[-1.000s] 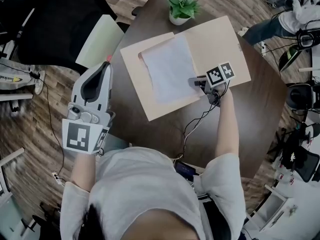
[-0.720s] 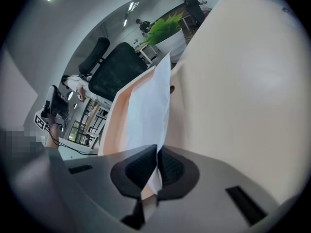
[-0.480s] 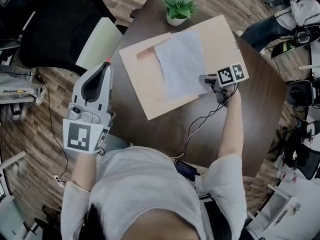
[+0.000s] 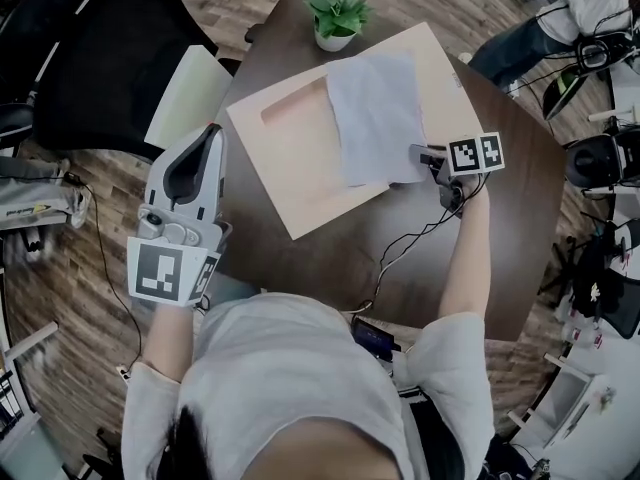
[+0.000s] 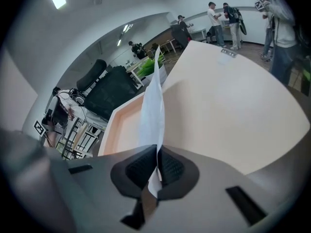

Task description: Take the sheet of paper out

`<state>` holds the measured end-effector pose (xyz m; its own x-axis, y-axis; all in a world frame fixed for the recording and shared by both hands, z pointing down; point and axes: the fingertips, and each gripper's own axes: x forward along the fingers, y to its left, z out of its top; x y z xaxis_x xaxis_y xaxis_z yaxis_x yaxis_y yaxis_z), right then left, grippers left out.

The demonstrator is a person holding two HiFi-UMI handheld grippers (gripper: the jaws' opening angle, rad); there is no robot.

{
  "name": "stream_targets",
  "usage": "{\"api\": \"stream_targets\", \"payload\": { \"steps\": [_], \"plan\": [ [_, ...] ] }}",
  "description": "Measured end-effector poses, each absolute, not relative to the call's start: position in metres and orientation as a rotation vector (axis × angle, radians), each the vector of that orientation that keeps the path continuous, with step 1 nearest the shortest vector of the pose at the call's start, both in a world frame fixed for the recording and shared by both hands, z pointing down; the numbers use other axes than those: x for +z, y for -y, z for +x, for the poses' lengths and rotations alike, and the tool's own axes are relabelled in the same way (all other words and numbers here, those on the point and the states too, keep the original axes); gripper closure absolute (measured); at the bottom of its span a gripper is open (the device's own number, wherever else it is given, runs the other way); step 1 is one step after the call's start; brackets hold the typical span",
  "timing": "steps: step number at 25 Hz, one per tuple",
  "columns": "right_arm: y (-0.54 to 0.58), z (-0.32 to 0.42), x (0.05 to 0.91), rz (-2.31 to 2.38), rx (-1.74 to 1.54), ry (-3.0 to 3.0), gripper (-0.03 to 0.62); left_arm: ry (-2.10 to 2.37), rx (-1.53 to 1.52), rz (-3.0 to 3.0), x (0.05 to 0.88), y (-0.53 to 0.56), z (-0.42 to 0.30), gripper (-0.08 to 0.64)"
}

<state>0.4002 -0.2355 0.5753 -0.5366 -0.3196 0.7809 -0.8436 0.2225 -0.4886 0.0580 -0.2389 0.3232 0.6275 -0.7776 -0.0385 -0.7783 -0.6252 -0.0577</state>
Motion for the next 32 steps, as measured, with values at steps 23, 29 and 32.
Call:
{"api": "stream_targets", "payload": {
  "steps": [23,29,32],
  "plan": [
    [0.195,0.372,0.47,1.568,0.879,2.079,0.578,-1.129,0.105,-2.829,0.294,0.216,0.061,0.551],
    [0.176,0.353,0.444,1.685,0.78,2.097,0.578,-1.062,0.127,-2.848,0.286,0.207,0.061,0.551],
    [0.167,0.343,0.429,1.744,0.728,2.101,0.578,-1.033,0.13,-2.856,0.284,0.202,0.06,0.551]
  ]
}}
